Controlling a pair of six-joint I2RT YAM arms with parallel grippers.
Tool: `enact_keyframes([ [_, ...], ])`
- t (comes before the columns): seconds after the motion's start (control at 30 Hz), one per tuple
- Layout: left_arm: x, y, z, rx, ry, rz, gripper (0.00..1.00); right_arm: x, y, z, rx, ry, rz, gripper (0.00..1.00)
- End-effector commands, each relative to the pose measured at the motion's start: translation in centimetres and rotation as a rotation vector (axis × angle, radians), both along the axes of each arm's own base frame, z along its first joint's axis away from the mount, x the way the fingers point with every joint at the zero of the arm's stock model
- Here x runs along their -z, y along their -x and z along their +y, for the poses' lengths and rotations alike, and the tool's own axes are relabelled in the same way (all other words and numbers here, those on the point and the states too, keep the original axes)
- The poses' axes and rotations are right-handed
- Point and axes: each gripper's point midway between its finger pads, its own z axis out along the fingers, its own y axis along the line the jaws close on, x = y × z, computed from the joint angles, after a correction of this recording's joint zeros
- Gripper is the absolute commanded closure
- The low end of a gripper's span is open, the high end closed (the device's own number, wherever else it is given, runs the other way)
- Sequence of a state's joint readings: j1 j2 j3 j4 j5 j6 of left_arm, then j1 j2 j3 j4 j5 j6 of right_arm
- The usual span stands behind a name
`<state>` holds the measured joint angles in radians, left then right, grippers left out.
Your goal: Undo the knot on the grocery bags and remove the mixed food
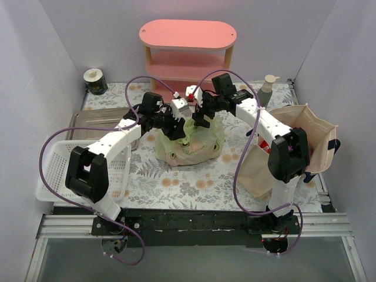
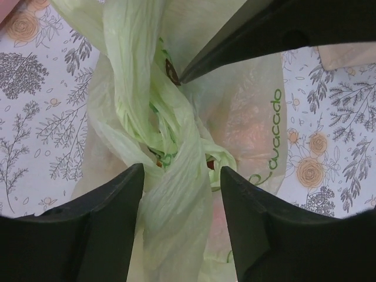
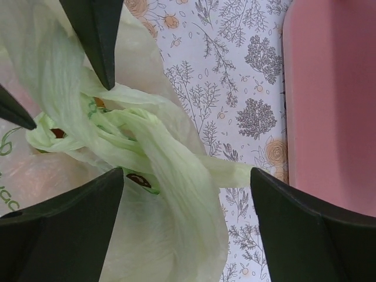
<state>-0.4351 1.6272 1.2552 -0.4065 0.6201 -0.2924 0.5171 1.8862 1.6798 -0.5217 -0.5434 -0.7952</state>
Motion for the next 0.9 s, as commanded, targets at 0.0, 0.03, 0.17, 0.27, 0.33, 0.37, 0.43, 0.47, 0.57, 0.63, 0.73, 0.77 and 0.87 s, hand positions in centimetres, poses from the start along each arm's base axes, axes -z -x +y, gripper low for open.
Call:
enact_keyframes([
  [0.0,-1.3,-0.8,0.1,-0.014,0.009,-0.06,0.51,-1.6,-2.0,0.3,0.053,-0.007,-0.09,0.12],
  [0.03,-1.2,-0.8,0.1,-0.016,0.008,-0.06,0.56,-2.3,-3.5,0.4,0.119,-0.035,-0.119,0.22],
  [0.17,-1.2,-0.8,0.7,-0.039,-0.012,-0.075,0.83,-4.1,-7.1,-1.4,0.291,-0.062,-0.17,0.46],
  [0.27,-1.2,-0.8,1.7,-0.074,-0.042,-0.097,1.0,-5.0,-8.1,-2.5,0.338,-0.098,-0.156,0.61],
  [0.33,-1.1,-1.2,2.5,-0.117,-0.066,-0.109,1.0,-5.2,-8.2,-3.2,0.358,-0.104,-0.153,0.85],
  [0.37,-1.4,-1.4,3.2,-0.155,-0.068,-0.113,1.0,-5.3,-8.3,-3.5,0.384,-0.106,-0.149,0.98],
  [0.43,-1.8,-2.4,4.4,-0.24,-0.06,-0.115,1.0,-5.7,-8.3,-4.5,0.422,-0.122,-0.153,0.99],
  [0.47,-1.4,-3.7,6.6,-0.388,-0.073,-0.089,1.0,-5.6,-8.2,-4.8,0.431,-0.135,-0.136,0.99],
  [0.57,-0.7,-5.1,11.2,-0.629,-0.059,-0.044,1.0,-6.2,-7.8,-6.7,0.541,-0.245,-0.033,0.99],
  [0.63,-0.8,-5.3,12.9,-0.714,-0.044,-0.037,1.0,-7.2,-7.3,-8.1,0.61,-0.327,0.033,0.99],
  [0.73,0.1,-4.8,14.0,-0.784,-0.033,0.006,1.0,-6.0,-5.7,-9.7,0.67,-0.348,0.111,0.99],
  [0.77,0.1,-4.4,13.3,-0.74,-0.013,0.025,1.0,-4.6,-4.6,-9.7,0.656,-0.335,0.148,0.99],
  [0.87,-0.7,-3.8,11.7,-0.649,0.039,0.047,0.66,-5.4,-2.4,-9.2,0.59,-0.359,0.167,0.99],
])
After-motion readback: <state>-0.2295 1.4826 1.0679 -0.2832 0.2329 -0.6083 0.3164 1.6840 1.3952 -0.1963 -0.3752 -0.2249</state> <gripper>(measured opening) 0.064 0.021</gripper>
